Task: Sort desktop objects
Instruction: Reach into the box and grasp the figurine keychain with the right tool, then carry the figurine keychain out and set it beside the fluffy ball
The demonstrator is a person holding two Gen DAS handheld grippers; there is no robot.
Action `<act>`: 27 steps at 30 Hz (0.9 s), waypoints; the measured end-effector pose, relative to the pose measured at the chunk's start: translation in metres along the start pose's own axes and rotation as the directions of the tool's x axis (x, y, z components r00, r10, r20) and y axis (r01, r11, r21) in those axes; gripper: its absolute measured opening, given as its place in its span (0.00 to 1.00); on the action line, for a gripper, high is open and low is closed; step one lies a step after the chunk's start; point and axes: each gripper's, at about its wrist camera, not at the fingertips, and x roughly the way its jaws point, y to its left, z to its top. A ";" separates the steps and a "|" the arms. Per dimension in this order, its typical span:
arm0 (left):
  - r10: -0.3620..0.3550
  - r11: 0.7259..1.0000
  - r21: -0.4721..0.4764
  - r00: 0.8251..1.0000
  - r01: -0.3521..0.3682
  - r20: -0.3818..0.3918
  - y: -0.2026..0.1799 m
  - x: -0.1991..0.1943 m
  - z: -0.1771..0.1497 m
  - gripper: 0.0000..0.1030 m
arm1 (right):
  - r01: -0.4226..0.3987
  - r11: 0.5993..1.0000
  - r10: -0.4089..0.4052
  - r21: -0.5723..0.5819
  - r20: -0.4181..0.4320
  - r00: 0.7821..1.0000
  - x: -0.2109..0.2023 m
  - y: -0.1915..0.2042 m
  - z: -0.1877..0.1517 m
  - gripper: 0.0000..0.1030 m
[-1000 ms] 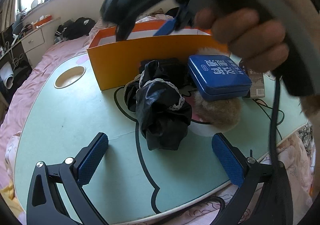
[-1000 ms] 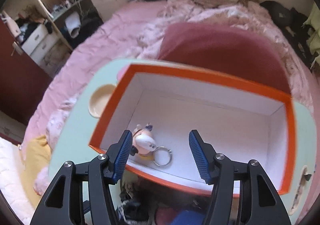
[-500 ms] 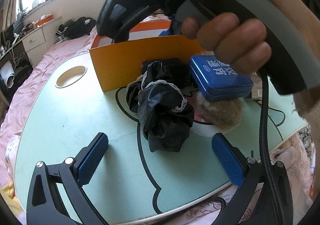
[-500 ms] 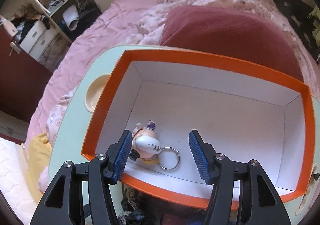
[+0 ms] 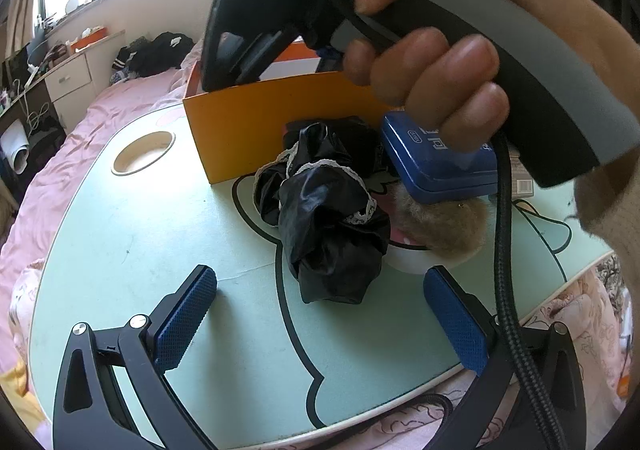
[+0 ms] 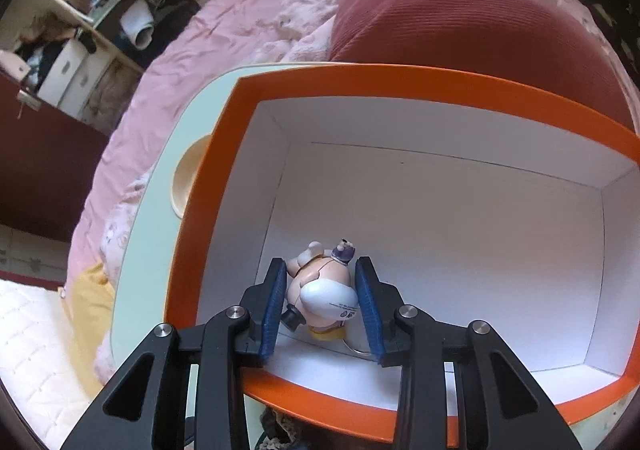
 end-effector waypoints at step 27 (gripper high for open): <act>0.000 1.000 0.000 1.000 0.000 0.000 0.007 -0.002 -0.001 1.00 | -0.104 0.990 0.141 -0.099 0.527 0.838 -0.160 -0.048 -0.192 0.33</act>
